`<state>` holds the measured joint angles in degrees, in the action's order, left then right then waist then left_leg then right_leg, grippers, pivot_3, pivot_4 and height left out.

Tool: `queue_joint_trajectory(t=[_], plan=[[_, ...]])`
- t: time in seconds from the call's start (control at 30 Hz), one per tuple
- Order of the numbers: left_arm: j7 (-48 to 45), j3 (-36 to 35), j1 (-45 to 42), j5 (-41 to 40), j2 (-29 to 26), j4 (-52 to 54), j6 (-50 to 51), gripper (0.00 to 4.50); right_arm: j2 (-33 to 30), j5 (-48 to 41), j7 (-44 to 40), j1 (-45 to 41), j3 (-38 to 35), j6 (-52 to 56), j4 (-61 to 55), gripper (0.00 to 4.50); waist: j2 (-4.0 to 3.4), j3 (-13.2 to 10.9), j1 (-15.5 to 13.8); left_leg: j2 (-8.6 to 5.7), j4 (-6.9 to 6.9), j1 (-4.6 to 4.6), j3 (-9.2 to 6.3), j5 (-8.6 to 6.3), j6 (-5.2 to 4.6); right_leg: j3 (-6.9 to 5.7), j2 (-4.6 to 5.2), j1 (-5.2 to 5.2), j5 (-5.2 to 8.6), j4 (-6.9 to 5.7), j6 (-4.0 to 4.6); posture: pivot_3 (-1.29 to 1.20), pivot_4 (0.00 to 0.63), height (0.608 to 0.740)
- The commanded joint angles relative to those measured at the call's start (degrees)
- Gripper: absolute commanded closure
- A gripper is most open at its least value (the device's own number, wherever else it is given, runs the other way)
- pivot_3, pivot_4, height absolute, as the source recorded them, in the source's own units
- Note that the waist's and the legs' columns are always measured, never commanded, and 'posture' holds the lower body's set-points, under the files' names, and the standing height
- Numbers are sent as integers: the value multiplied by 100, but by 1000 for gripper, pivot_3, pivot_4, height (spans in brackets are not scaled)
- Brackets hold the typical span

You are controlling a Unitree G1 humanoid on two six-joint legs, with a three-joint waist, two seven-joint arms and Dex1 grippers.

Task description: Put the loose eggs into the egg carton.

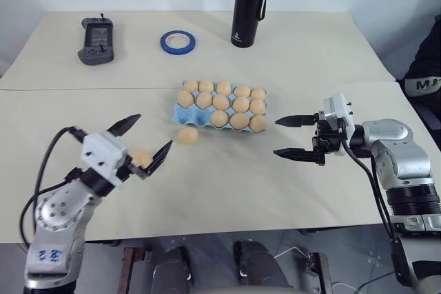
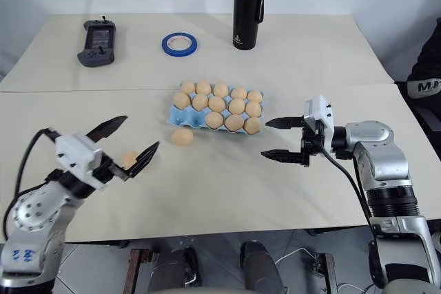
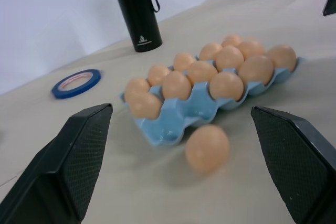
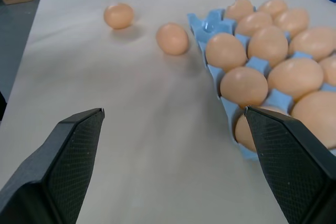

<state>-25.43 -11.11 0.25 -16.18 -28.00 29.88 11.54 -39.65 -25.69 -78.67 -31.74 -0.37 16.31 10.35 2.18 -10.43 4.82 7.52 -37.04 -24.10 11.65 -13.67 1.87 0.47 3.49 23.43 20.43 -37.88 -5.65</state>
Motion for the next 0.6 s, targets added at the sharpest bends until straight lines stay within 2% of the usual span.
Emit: queue_joint_trajectory(t=[0.03,0.37,0.6], plan=[[211,396,-358,236,179,-193,162,0,-2,-109,117,50,-152,11,-304,33,-5,-3,-8,1,0,0,-1,1,2,-1,-3,1,0,-2,-1,0,150,740],[680,1169,-840,747,632,-625,1029,0,-20,-149,362,210,-178,128,-553,33,-10,-6,-42,2,-12,-1,-1,2,1,2,-4,-1,-3,-3,-5,0,150,740],[736,1421,-1012,964,790,-818,1162,0,-45,-150,468,273,-190,170,-638,33,-10,-6,-41,2,-12,-1,-2,4,0,3,-5,-2,-3,-5,-6,0,150,740]])
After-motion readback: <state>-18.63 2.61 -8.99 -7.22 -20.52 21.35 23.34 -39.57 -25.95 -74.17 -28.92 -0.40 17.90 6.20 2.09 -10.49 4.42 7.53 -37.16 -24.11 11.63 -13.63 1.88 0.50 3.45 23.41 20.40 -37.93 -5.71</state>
